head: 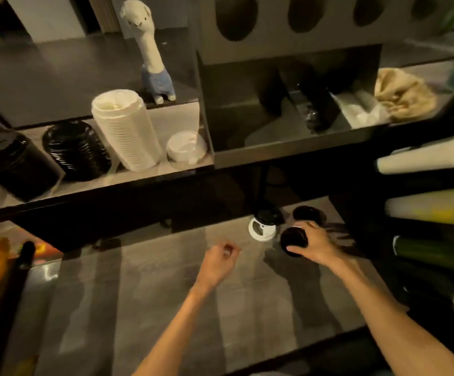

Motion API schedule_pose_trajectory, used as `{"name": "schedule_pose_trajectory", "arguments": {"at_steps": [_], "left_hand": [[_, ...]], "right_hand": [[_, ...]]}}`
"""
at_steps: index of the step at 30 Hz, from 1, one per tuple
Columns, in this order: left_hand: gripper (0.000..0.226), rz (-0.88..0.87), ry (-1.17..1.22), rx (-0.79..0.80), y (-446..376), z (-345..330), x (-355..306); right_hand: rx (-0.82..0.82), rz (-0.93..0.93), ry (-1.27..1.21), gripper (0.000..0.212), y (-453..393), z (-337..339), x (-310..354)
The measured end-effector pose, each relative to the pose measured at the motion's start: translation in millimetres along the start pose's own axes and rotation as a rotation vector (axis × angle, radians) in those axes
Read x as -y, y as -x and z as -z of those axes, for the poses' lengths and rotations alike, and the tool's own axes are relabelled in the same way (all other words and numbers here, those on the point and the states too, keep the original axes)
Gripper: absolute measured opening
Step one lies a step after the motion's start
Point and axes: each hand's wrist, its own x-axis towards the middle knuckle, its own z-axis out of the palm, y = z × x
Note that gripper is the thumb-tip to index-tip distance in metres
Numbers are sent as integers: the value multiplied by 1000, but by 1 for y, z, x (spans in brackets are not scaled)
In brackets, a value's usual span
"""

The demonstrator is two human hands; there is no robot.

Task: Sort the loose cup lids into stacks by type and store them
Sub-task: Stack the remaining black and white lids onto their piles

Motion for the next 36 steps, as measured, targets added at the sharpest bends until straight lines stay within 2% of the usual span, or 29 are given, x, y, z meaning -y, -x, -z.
{"name": "schedule_pose_trajectory", "arguments": {"at_steps": [2, 5, 10, 14, 18, 20, 24, 27, 30, 34, 36], "left_hand": [[14, -33, -113, 29, -7, -25, -5], [26, -76, -317, 92, -22, -47, -8], [57, -181, -564, 160, -63, -77, -17], [80, -167, -711, 230, -92, -89, -14], [87, -165, -886, 277, -110, -103, -7], [87, -192, -925, 278, -109, -104, -1], [78, -263, -835, 153, -87, -96, 15], [75, -285, -802, 117, -68, -89, 31], [71, -290, -790, 97, -49, -82, 41], [55, -280, -785, 68, -28, -74, 54], [39, -295, -718, -46, -29, -73, 57]], "right_hand": [[7, -30, 47, 87, 0, -18, -22], [-38, -37, 107, 95, -8, -31, -39], [-28, -58, 1, 112, -43, -26, -45], [22, -55, 34, 103, -61, -55, -59], [16, 89, -10, 108, -39, -89, -68], [-55, 168, -14, 102, -21, -102, -66], [-160, 244, -92, 83, -6, -123, -67], [-190, 239, -158, 87, 8, -128, -65], [-192, 309, -220, 85, 26, -129, -62], [-255, 298, -294, 73, 38, -124, -60], [-291, 287, -329, 71, 43, -116, -58]]}}
